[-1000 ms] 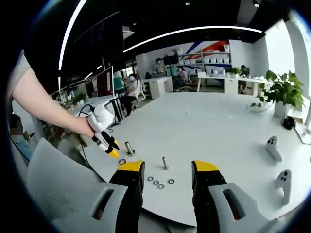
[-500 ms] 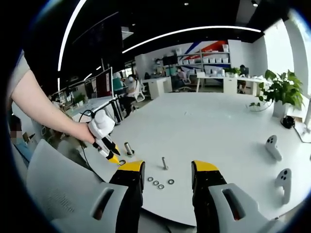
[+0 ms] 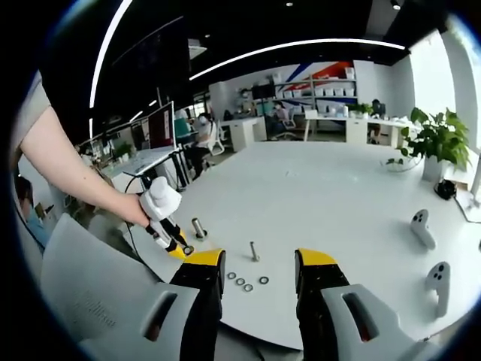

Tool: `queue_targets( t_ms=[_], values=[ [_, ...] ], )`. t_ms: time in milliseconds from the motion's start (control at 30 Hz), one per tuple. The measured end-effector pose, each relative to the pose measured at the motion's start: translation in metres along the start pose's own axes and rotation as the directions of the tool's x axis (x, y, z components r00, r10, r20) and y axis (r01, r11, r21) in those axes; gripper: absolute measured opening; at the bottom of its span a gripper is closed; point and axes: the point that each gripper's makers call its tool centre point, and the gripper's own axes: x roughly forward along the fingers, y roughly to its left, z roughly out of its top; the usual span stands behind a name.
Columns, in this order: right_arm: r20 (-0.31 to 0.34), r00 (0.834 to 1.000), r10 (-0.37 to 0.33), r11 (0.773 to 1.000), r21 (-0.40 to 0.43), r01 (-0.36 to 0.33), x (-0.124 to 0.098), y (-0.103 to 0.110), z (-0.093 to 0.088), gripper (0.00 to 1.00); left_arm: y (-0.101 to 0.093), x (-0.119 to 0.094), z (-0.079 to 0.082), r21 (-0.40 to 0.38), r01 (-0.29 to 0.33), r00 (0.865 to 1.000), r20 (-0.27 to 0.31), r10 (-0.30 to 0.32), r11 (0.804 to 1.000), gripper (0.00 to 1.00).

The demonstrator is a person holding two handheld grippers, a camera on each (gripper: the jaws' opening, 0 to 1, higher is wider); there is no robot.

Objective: Place the washer onto the threaded stud by aligning its center hole with the stud, sliding it down to the base, and recovering from edge contact or off-axis alignment until the washer reaches the visible bottom stop.

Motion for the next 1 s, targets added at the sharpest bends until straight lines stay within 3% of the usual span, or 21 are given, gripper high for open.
queue_targets(
  t_ms=[267,633,767,1000],
  values=[
    [-0.003,1.000,0.002,1.000,0.000,-0.002,0.000,0.000,-0.001,0.39,0.006,0.002,0.005,0.030,-0.043,0.999,-0.007,0.043,0.999,0.23],
    [-0.003,1.000,0.009,1.000,0.001,-0.009,0.000,0.001,-0.001,0.38,0.010,0.003,0.004,0.064,-0.031,0.999,-0.029,0.033,0.997,0.21],
    [0.000,1.000,0.011,1.000,0.002,-0.011,0.000,0.001,-0.001,0.38,0.011,0.007,0.004,0.064,-0.042,0.995,-0.086,0.048,0.997,0.22],
    [0.001,1.000,0.010,1.000,0.002,-0.010,0.000,0.001,0.000,0.38,0.016,0.010,0.003,0.072,-0.032,0.993,-0.109,0.039,0.997,0.23]
  ],
)
